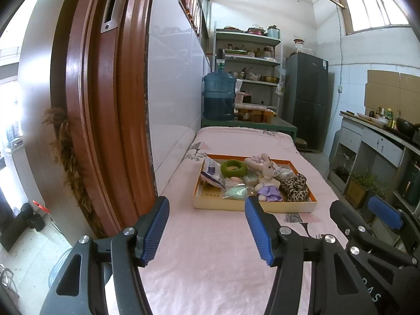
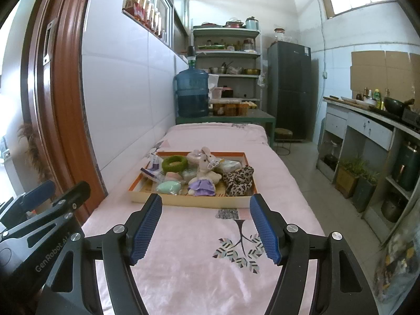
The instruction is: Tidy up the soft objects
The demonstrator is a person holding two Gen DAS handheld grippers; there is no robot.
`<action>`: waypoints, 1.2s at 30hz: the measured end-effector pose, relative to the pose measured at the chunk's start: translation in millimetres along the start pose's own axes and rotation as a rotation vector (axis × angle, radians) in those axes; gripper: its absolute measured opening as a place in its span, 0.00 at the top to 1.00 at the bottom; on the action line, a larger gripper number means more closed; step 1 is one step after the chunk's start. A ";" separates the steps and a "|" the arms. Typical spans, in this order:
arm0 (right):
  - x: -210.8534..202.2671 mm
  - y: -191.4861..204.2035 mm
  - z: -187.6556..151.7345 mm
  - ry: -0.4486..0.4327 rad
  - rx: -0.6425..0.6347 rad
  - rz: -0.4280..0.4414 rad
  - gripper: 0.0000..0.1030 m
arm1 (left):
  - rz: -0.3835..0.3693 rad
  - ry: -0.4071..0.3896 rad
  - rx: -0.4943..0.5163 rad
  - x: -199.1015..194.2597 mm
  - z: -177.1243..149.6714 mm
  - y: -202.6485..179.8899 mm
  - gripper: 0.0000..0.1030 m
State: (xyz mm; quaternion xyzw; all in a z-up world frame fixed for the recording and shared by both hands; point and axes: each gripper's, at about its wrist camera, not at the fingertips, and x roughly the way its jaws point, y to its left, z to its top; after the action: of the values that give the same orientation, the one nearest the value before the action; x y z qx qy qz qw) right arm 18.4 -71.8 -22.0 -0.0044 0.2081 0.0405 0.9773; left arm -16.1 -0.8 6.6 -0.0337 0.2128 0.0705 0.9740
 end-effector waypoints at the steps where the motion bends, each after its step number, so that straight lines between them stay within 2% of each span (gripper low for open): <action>1: 0.0 1.5 -0.3 0.000 0.000 0.000 0.31 | 0.000 0.000 0.000 -0.5 -0.7 -0.5 0.42; 36: 0.8 -1.3 -0.1 0.000 0.000 0.000 0.31 | -0.002 0.000 0.001 0.1 -0.2 -0.7 0.42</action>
State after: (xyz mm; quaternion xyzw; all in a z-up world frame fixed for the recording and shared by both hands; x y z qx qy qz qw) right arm 19.2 -73.1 -22.5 -0.0042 0.2078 0.0406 0.9773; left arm -16.0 -1.5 6.5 -0.0336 0.2130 0.0696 0.9740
